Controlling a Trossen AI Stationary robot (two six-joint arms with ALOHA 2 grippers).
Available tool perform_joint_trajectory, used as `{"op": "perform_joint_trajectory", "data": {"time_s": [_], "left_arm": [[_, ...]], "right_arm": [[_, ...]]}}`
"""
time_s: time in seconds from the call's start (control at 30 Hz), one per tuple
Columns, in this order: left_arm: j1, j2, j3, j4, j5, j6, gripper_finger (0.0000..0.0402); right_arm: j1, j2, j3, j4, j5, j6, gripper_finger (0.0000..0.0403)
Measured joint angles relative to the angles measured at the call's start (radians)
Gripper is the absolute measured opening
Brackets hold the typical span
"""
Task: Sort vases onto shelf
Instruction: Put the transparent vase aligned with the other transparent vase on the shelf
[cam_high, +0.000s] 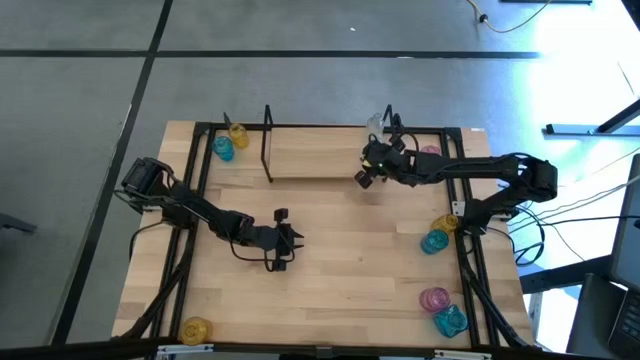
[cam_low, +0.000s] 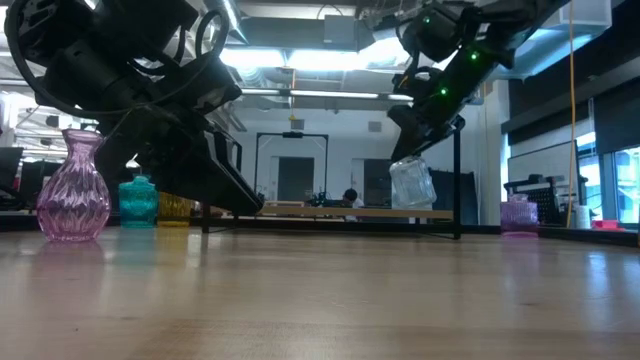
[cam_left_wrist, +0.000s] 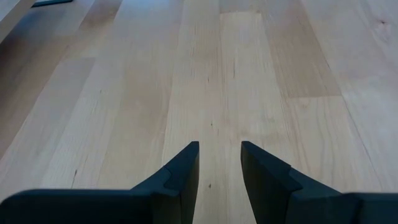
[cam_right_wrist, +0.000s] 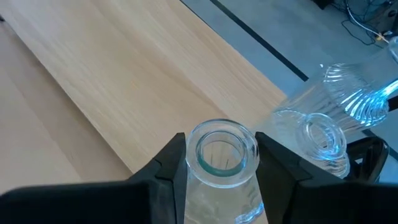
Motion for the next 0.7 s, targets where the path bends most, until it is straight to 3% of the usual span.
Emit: {"op": "perform_joint_trajectory", "data": {"time_s": [0.57, 0.7], "left_arm": [[0.000, 0.000, 0.000, 0.001, 0.000, 0.000, 0.0112], [0.000, 0.000, 0.000, 0.001, 0.000, 0.000, 0.0112]], "right_arm": [[0.000, 0.000, 0.000, -0.006, 0.001, -0.022, 0.0128], [0.001, 0.000, 0.000, -0.010, 0.018, -0.015, 0.0146]]}}
